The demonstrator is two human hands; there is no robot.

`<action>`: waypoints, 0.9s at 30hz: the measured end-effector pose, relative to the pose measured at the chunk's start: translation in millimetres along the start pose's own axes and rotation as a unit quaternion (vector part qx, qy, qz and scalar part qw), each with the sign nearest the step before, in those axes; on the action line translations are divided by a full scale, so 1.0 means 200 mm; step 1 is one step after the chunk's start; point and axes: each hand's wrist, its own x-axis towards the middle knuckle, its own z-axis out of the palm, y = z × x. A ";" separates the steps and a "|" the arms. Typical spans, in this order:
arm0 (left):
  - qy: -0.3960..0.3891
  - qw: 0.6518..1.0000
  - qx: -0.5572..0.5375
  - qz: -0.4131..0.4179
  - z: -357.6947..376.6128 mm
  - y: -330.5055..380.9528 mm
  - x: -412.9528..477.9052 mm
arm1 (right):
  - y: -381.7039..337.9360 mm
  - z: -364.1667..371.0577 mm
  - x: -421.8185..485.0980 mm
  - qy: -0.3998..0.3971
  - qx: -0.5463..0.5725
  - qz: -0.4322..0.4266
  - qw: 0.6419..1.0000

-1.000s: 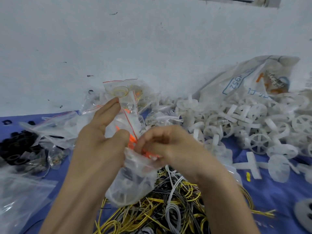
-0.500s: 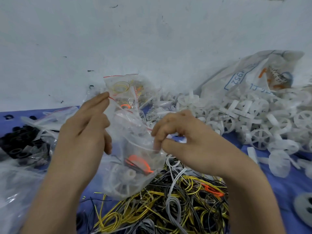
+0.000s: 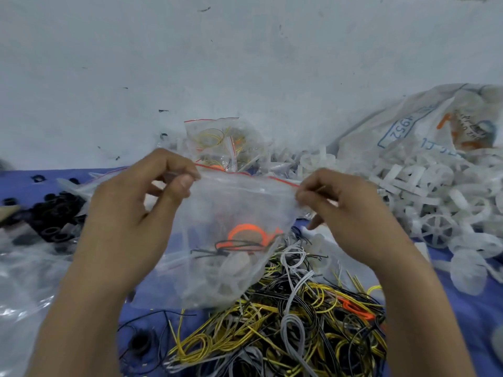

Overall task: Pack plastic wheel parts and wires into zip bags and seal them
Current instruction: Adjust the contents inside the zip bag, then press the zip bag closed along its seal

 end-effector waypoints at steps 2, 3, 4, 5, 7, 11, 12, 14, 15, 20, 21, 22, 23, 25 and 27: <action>0.015 0.999 -0.035 0.029 -0.03 0.04 0.00 | -0.03 0.00 0.00 0.066 0.125 -0.032 0.989; 0.020 0.997 -0.055 0.044 -0.05 0.07 0.01 | -0.05 -0.01 0.00 0.103 0.179 -0.055 0.977; 0.024 0.995 -0.070 0.059 -0.06 0.09 0.01 | -0.06 -0.01 0.00 0.141 0.213 -0.082 0.963; 0.028 0.994 -0.080 0.070 -0.06 0.10 0.01 | -0.07 -0.02 0.00 0.176 0.227 -0.110 0.952; 0.037 0.993 -0.086 0.070 -0.04 0.11 0.01 | -0.06 -0.03 0.01 0.224 0.221 -0.148 0.938; 0.018 0.994 -0.100 -0.032 0.11 0.06 0.01 | 0.03 -0.05 0.02 0.231 0.181 -0.094 0.951; 0.011 0.992 -0.107 -0.060 0.14 0.04 0.00 | 0.05 -0.06 0.02 0.229 0.176 -0.080 0.954; 0.007 0.988 -0.128 -0.091 0.18 0.01 0.00 | 0.08 -0.07 0.01 0.228 0.188 -0.067 0.953; 0.008 0.986 -0.137 -0.096 0.19 0.01 0.00 | 0.09 -0.08 0.02 0.227 0.198 -0.066 0.951; 0.005 0.981 -0.172 -0.085 0.18 0.00 0.01 | 0.11 -0.10 0.01 0.224 0.234 -0.043 0.945; 0.002 0.981 -0.178 -0.083 0.18 0.01 0.01 | 0.11 -0.11 0.01 0.223 0.241 -0.038 0.944; -0.001 0.980 -0.182 -0.080 0.18 0.01 0.02 | 0.11 -0.11 0.01 0.221 0.250 -0.035 0.942; -0.004 0.980 -0.185 -0.078 0.17 0.02 0.02 | 0.11 -0.12 0.00 0.218 0.259 -0.034 0.940; -0.009 0.979 -0.193 -0.071 0.17 0.03 0.02 | 0.12 -0.12 0.00 0.218 0.269 -0.032 0.937; -0.016 0.979 -0.195 -0.057 0.17 0.03 0.01 | 0.12 -0.12 0.00 0.228 0.266 -0.032 0.936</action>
